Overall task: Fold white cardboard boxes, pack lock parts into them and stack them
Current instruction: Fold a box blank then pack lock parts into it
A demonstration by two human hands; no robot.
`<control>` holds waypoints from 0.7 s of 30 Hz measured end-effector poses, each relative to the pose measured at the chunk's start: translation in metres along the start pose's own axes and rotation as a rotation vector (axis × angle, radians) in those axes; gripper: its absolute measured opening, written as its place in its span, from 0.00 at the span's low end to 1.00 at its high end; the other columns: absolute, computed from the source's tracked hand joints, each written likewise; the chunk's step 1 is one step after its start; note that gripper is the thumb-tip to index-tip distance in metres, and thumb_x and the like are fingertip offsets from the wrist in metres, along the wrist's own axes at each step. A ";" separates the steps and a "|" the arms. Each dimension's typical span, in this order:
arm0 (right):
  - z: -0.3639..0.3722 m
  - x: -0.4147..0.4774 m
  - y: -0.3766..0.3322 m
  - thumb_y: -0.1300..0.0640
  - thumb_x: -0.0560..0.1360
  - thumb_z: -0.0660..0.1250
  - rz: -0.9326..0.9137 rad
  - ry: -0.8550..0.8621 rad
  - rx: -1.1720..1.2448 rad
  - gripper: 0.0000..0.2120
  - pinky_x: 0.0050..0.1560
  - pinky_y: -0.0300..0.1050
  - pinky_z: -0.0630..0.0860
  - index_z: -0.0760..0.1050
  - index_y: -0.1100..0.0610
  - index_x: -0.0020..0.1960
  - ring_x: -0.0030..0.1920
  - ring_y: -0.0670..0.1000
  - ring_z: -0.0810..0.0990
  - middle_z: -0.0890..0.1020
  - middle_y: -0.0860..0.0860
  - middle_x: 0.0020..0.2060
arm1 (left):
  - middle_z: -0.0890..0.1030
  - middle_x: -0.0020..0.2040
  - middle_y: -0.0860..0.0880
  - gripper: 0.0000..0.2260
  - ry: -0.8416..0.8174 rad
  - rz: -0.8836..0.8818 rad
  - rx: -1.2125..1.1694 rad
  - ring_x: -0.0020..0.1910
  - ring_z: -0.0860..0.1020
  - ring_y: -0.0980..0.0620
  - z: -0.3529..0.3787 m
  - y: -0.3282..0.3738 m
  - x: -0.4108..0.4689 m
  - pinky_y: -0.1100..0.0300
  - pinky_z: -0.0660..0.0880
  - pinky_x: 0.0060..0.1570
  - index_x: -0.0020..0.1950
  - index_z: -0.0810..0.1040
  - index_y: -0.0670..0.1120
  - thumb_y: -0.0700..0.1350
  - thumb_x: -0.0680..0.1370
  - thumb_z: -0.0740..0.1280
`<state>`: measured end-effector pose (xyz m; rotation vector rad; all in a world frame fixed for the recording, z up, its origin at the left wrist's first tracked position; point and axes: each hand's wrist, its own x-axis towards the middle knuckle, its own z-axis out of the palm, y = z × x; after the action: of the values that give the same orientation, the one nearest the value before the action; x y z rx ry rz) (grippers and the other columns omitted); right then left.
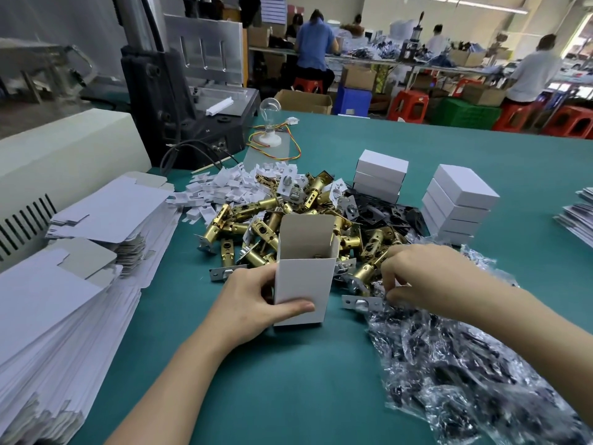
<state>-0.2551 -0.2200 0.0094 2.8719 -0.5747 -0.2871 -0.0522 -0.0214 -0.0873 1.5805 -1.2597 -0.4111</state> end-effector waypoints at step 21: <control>-0.071 -0.004 -0.030 0.57 0.77 0.73 -0.231 0.457 0.761 0.01 0.42 0.35 0.77 0.81 0.53 0.47 0.42 0.43 0.84 0.85 0.42 0.39 | 0.86 0.51 0.66 0.23 -0.027 0.009 0.092 0.49 0.85 0.59 0.002 -0.008 0.001 0.52 0.83 0.48 0.63 0.80 0.71 0.68 0.69 0.78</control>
<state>-0.2319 -0.1808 0.0715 3.5367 -0.2975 0.6973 -0.0492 -0.0239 -0.0947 1.6509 -1.3222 -0.3736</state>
